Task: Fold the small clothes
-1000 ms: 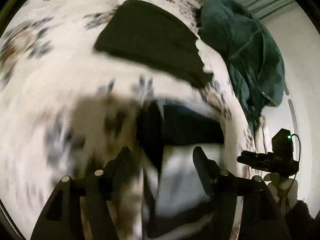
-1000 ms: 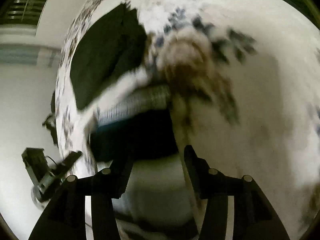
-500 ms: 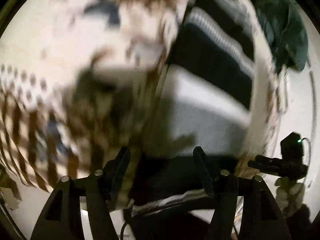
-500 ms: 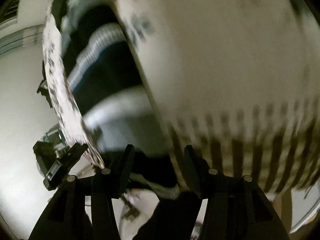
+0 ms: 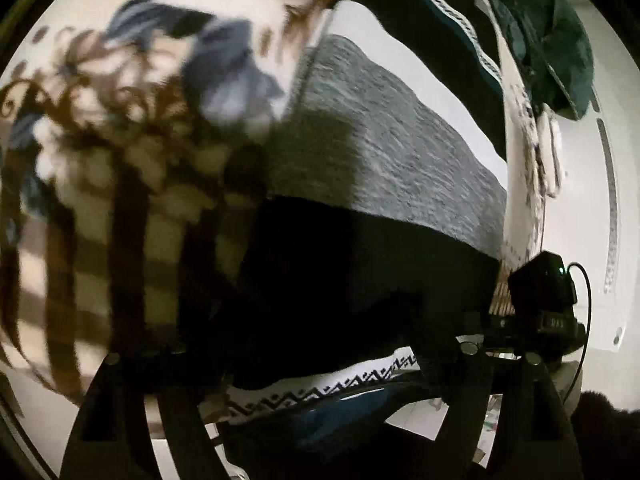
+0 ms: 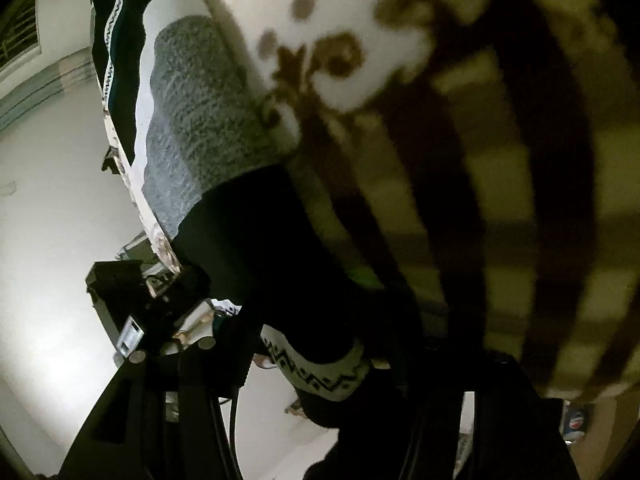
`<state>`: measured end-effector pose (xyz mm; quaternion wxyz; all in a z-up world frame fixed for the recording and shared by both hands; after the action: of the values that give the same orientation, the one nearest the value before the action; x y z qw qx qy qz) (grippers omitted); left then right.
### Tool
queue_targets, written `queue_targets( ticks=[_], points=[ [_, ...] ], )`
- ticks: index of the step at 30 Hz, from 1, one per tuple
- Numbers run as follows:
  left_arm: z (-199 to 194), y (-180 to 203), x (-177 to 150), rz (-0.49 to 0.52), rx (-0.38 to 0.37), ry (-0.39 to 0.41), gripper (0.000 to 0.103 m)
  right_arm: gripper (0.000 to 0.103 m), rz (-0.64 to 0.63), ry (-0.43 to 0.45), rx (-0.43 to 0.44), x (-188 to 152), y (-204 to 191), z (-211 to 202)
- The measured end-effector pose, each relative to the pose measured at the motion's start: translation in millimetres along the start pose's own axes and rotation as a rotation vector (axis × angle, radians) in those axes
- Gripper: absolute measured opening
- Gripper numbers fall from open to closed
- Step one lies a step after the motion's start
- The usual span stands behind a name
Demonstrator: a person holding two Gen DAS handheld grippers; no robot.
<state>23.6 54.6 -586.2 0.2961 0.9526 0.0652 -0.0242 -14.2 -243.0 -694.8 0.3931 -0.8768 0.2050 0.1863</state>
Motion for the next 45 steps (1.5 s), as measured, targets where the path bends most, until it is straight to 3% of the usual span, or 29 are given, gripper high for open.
queue_targets(
  ticks=[1, 2, 3, 4, 5, 7, 14, 18, 20, 23, 25, 29, 35, 37, 38, 39, 40, 41, 43, 45],
  points=[
    [0, 2, -1, 0.001, -0.013, -0.001, 0.076, 0.059, -0.002, -0.002, 0.022, 0, -2, 3],
    [-1, 5, -1, 0.009, -0.032, -0.001, 0.066, 0.058, -0.005, 0.0, 0.042, 0, -4, 4],
    [1, 6, -1, 0.016, -0.023, 0.001, 0.034, 0.046, -0.01, -0.011, 0.064, -2, -4, 9],
    [0, 6, -4, 0.023, -0.026, -0.005, 0.018, 0.03, -0.014, -0.026, 0.075, -4, -6, 14],
    [-4, 5, -6, 0.008, -0.057, 0.0, 0.01, 0.024, -0.015, -0.028, 0.087, -6, -7, 18],
    [-11, 5, -9, -0.018, -0.078, 0.012, 0.01, 0.012, -0.009, -0.018, 0.112, -8, -10, 20],
    [-63, 29, -1, -0.137, -0.257, 0.079, 0.009, 0.01, -0.032, 0.027, 0.185, -24, -39, -8],
    [-99, 67, 33, -0.12, -0.339, 0.155, 0.009, 0.01, -0.125, 0.099, 0.223, -22, -87, -53],
    [-113, 93, 69, -0.082, -0.366, 0.204, 0.009, 0.01, -0.156, 0.138, 0.241, -12, -106, -83],
    [-124, 120, 133, -0.035, -0.398, 0.267, 0.009, 0.01, -0.211, 0.215, 0.259, 19, -151, -121],
    [-133, 114, 169, -0.018, -0.41, 0.292, 0.009, 0.01, -0.242, 0.274, 0.264, 51, -182, -142],
    [-114, 123, 272, -0.006, -0.406, 0.32, 0.01, 0.01, -0.258, 0.368, 0.265, 133, -223, -178],
    [-65, 108, 392, -0.061, -0.404, 0.221, 0.012, 0.01, -0.197, 0.45, 0.224, 273, -260, -209],
    [-58, 99, 409, -0.117, -0.433, 0.187, 0.031, 0.012, -0.16, 0.44, 0.225, 316, -267, -206],
    [-57, 94, 418, -0.154, -0.477, 0.186, 0.053, 0.015, -0.14, 0.432, 0.246, 332, -269, -205],
    [-59, 92, 423, -0.18, -0.518, 0.192, 0.067, 0.018, -0.098, 0.416, 0.277, 351, -268, -204],
    [-62, 87, 426, -0.217, -0.581, 0.207, 0.067, 0.027, -0.078, 0.405, 0.295, 360, -267, -204],
    [-63, 84, 425, -0.241, -0.613, 0.212, 0.067, 0.033, -0.068, 0.404, 0.316, 368, -268, -205],
    [-62, 77, 428, -0.287, -0.656, 0.232, 0.068, 0.056, -0.083, 0.42, 0.355, 370, -271, -209],
    [-58, 67, 424, -0.338, -0.703, 0.249, 0.068, 0.06, -0.084, 0.426, 0.416, 366, -274, -211]
  ],
)
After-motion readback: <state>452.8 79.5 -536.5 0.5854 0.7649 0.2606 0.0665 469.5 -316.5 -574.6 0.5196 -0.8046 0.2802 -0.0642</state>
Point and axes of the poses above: each gripper's, at about its wrist camera, not at the fingertips, and z roughly the way its jaws point, y to its right, x to its top, the point moved 4 cm from there along z, roughly the way its jaws point, and after that the axes turned 3 degrees about -x, right-handed, at the moved point
